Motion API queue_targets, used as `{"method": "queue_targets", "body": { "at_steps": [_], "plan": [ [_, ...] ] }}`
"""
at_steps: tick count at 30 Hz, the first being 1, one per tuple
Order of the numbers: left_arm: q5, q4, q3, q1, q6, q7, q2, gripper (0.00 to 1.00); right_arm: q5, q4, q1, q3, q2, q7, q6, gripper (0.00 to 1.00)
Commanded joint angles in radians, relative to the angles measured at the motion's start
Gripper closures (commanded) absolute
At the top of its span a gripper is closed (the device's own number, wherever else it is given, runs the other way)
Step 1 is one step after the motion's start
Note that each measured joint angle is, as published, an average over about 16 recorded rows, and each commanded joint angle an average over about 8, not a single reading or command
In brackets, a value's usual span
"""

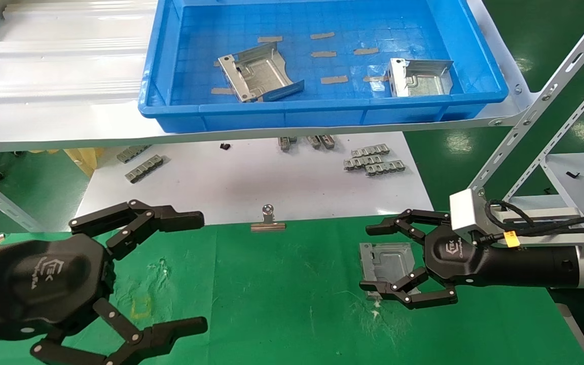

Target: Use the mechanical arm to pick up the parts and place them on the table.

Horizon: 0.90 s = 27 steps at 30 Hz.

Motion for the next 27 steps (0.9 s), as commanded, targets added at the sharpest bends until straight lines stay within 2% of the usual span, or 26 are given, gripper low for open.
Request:
{"method": "queue_targets", "body": {
  "at_steps": [1, 7, 27],
  "plan": [
    [0.000, 0.000, 0.000, 0.000, 0.000, 0.000, 0.000, 0.00, 0.006, 0.006, -0.003, -0.001, 0.003, 0.001, 0.001, 0.00],
    [0.000, 0.000, 0.000, 0.000, 0.000, 0.000, 0.000, 0.00, -0.005, 0.014, -0.011, 0.019, 0.001, 0.007, 0.004, 0.00],
    [0.000, 0.000, 0.000, 0.000, 0.000, 0.000, 0.000, 0.00, 0.008, 0.313, -0.188, 0.275, 0.071, 0.190, 0.040, 0.00]
  ]
}}
